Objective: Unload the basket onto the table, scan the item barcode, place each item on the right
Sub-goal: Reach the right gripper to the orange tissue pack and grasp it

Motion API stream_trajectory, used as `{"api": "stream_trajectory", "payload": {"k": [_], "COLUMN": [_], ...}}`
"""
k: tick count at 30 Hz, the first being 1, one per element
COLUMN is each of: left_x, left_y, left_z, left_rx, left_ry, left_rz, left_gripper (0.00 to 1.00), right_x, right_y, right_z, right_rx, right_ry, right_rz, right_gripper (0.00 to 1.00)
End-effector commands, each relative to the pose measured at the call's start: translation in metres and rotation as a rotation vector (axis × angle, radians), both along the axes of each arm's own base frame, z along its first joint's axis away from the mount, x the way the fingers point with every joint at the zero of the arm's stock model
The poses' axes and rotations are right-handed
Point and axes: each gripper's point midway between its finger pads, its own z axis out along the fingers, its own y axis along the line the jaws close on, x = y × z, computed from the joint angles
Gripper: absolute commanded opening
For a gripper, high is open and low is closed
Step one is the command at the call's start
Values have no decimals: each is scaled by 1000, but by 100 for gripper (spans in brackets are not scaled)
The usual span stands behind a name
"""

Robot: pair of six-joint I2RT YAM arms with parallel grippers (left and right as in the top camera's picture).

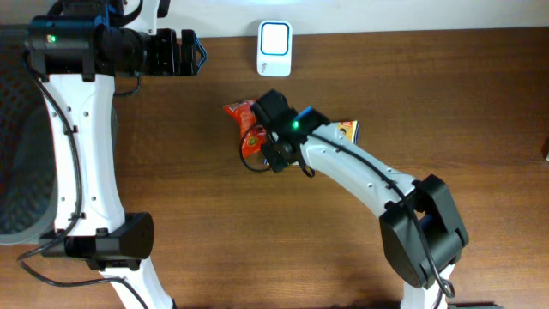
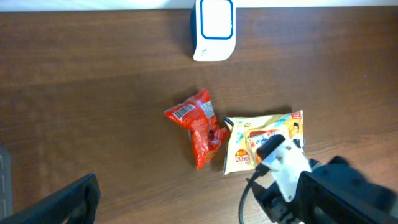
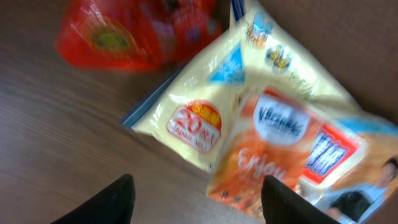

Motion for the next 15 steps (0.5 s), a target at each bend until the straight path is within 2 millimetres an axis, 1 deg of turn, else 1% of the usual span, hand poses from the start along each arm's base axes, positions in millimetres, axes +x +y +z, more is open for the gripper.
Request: {"api": "stream_trajectory", "payload": {"k": [1,2,4,5,6,7,9,10,11,12,14,15], "left_x": [-2,-2,-2,-2,-2,-2,-2,-2,-2,-2,-2,-2], "left_y": [0,0,0,0,0,0,0,0,0,0,0,0], "left_z": [7,7,7,7,7,7,7,7,7,7,7,7], "left_rx": [5,5,5,5,5,5,5,5,5,5,5,5], "left_ry": [-25,-25,-25,-25,-25,-25,-25,-26,-25,-25,-25,-25], "left_rz": [-16,-16,-16,-16,-16,-16,-16,-16,-16,-16,-16,-16], "left_gripper": [99,99,99,99,99,99,99,99,99,99,99,99], "right_x": [4,9,13,14,14,15,18,20,24,28,37,42], "right_y": [-22,-32,-42,-44,-46,-48,-54,-56,-59,-61,-50,-43], "right_z": [-23,-27,-33,-35,-37,-39,-40,-38,-33,-24,4,22], "right_rx": [-95,-137,-175,-185,-192,-194,-192,-183,-176,-155,-10,90], "right_ry": [-63,-106,-153,-162,-172,-174,-174,-178,-179,-170,-99,-56], "right_rz": [-60,-79,-101,-105,-110,-114,-131,-154,-177,-208,-209,-202], "right_gripper": [64,64,64,60,54,44,20,13,7,4,4,4]}}
